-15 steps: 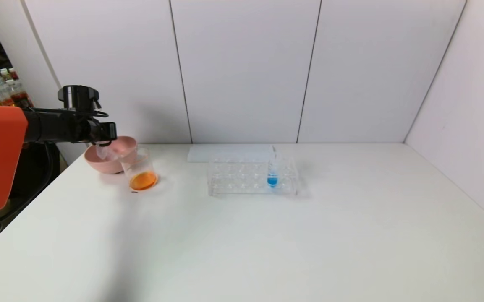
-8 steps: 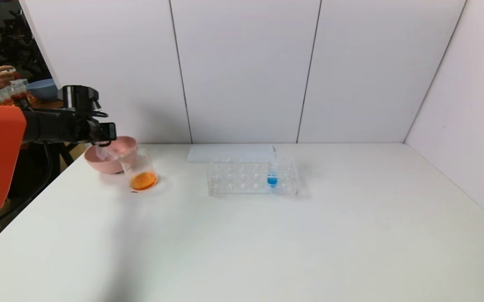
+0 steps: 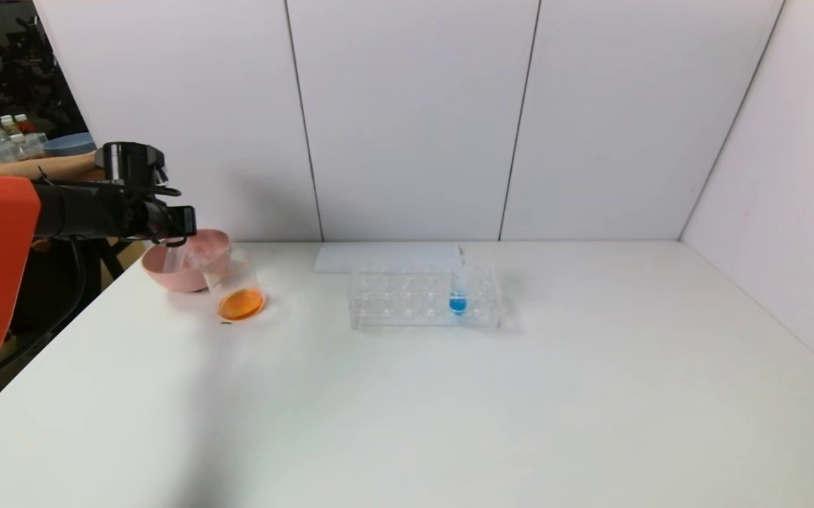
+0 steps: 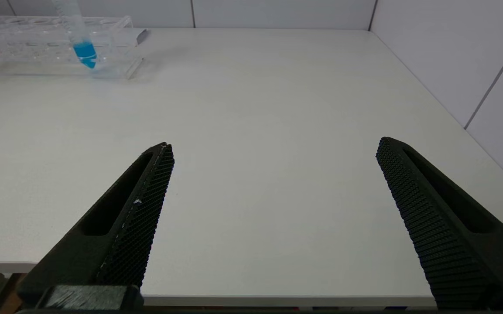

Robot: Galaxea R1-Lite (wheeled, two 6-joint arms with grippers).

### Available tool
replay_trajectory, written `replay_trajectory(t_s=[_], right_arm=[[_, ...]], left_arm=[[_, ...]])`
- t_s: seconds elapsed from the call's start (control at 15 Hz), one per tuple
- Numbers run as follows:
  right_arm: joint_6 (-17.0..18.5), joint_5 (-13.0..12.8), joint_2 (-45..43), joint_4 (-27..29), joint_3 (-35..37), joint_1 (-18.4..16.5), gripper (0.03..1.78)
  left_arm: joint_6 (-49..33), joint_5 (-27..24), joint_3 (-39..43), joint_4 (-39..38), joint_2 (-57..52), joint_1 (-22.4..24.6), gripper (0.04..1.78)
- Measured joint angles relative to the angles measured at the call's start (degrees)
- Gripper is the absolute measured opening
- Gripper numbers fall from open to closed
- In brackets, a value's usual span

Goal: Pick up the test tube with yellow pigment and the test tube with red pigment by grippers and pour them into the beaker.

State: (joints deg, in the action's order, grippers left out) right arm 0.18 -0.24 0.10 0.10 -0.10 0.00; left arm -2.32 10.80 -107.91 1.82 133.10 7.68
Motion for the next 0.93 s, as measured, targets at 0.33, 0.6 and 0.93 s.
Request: replay_trajectory(t_s=[0.33, 0.6, 0.93], right_arm=[[0.0, 0.0, 0.0, 0.0, 0.0, 0.0, 1.7], [0.0, -0.02, 0.0, 0.0, 0.0, 0.0, 1.7], [0.0, -0.02, 0.0, 0.0, 0.0, 0.0, 1.7]], left_arm=[[-0.02, 0.0, -0.05, 0.0, -0.1, 0.02, 1.59], [0.09, 0.02, 1.1, -0.17, -1.68, -0.11, 1.78], [1.39, 0.27, 3.0, -0.04, -7.63, -0.4, 1.78]])
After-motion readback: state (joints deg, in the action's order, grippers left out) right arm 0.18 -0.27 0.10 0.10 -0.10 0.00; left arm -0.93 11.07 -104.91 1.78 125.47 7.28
